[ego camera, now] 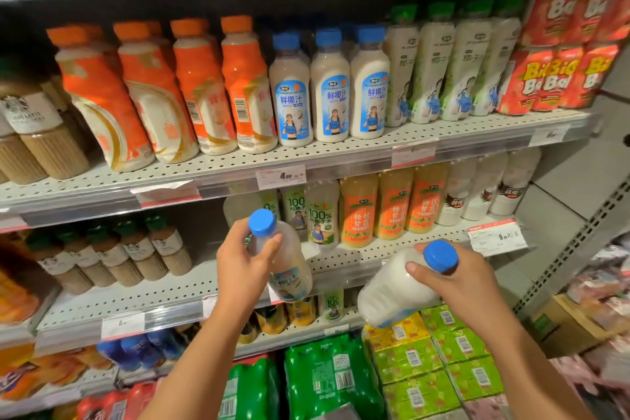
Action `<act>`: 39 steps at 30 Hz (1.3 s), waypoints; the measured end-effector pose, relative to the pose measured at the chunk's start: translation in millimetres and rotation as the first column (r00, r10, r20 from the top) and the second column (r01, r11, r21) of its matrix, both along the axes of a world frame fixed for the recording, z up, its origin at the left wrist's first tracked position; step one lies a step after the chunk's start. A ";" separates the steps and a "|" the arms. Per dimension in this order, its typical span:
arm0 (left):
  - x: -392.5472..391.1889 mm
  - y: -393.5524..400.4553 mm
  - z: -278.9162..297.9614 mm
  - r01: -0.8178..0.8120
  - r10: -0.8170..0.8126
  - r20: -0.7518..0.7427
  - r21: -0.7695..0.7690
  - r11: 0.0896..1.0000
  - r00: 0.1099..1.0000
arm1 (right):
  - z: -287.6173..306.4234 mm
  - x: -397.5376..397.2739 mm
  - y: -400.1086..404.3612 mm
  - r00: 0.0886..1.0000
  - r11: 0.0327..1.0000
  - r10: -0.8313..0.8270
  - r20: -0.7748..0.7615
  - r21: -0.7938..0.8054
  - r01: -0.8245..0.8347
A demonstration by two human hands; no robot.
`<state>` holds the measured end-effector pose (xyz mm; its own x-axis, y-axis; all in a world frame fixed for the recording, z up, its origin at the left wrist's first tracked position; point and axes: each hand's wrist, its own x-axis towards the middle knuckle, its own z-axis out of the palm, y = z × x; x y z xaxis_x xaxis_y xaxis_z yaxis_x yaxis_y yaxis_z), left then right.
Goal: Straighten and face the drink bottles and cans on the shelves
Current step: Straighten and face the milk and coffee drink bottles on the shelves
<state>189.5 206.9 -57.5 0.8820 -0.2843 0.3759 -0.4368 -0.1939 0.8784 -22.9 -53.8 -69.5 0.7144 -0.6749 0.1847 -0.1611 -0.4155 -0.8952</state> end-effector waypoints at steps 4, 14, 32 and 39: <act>-19.4 35.4 -6.0 -0.003 0.003 0.009 -0.029 1.000 1.000 | -35.4 6.3 -2.6 0.997 0.999 -0.026 -0.075 -0.044 0.023; -48.8 76.6 -36.6 -0.181 0.187 -0.098 0.070 0.981 0.977 | -208.2 28.0 1.2 0.937 0.915 -0.334 -0.097 0.206 0.347; -90.2 98.3 -61.0 -0.419 0.438 -0.088 0.173 0.891 0.895 | -256.9 148.0 -37.2 0.888 0.998 -0.050 -0.457 0.002 0.058; -93.5 105.8 -68.1 -0.408 0.430 -0.137 0.162 0.898 0.892 | -244.1 191.4 -45.0 0.609 0.974 0.228 -0.759 0.177 -0.143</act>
<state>96.0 312.7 -125.6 0.9755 0.0909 0.2005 -0.1413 -0.4403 0.8867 168.5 -98.8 -313.6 0.6760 -0.4945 -0.5463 -0.7368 -0.4420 -0.5117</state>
